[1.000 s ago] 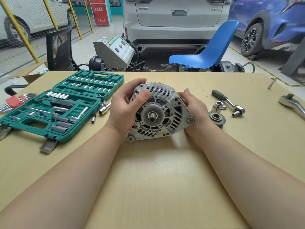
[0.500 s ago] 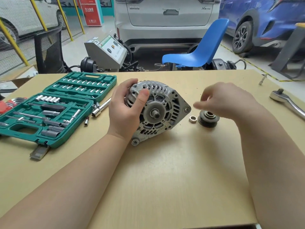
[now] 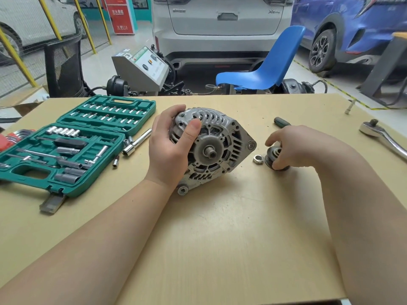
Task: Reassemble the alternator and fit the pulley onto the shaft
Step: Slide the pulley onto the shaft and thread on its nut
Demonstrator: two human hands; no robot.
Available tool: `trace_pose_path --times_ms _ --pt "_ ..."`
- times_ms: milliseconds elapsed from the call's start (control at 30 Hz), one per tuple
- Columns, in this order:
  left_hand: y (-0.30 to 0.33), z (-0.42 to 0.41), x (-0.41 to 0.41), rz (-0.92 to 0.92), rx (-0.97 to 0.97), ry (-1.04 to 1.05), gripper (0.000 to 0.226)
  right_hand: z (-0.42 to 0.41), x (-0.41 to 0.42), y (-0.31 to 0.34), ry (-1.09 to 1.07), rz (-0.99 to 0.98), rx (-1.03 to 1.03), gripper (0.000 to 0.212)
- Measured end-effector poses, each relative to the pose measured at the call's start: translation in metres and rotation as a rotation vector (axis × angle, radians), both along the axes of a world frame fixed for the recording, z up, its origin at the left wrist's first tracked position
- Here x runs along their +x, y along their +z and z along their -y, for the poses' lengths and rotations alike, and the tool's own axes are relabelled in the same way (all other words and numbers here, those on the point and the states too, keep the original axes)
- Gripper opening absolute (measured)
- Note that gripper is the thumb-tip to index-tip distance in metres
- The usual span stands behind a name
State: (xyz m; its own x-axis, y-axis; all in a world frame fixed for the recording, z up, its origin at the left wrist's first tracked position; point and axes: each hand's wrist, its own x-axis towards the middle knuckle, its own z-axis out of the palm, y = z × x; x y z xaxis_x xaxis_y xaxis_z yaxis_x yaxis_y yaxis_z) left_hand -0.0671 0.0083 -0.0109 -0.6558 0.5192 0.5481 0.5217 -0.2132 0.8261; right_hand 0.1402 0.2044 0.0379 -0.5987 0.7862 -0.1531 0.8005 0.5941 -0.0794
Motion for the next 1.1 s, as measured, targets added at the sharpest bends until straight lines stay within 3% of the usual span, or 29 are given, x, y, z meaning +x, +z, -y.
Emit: trace_pose_path --times_ms 100,200,267,333,433,500,733,1100 --pt "0.0 0.0 0.0 0.003 -0.005 -0.005 0.047 -0.003 0.002 0.002 -0.035 -0.139 -0.051 0.048" --pt "0.0 0.0 0.0 0.008 0.002 -0.012 0.05 -0.008 0.007 0.012 -0.084 -0.53 -0.232 0.035" --pt "0.0 0.0 0.0 0.012 0.007 -0.012 0.049 -0.008 0.009 0.02 -0.064 -0.829 -0.542 0.03" --pt "0.001 0.0 0.001 0.008 0.008 -0.01 0.049 -0.003 0.008 0.025 0.102 -1.021 -0.958 0.032" --pt "0.001 0.0 0.001 0.002 0.002 -0.004 0.049 0.012 0.002 0.023 0.363 -1.108 -1.429 0.043" --pt "0.001 0.0 0.0 0.002 0.001 -0.002 0.05 0.02 -0.003 0.02 0.458 -1.117 -1.625 0.049" --pt "0.001 0.0 0.0 0.009 -0.009 -0.002 0.051 0.055 -0.025 0.009 0.581 -1.082 -1.984 0.056" --pt "-0.001 -0.002 -0.003 -0.016 -0.014 0.007 0.044 0.084 -0.036 0.001 0.625 -1.006 -1.844 0.065"
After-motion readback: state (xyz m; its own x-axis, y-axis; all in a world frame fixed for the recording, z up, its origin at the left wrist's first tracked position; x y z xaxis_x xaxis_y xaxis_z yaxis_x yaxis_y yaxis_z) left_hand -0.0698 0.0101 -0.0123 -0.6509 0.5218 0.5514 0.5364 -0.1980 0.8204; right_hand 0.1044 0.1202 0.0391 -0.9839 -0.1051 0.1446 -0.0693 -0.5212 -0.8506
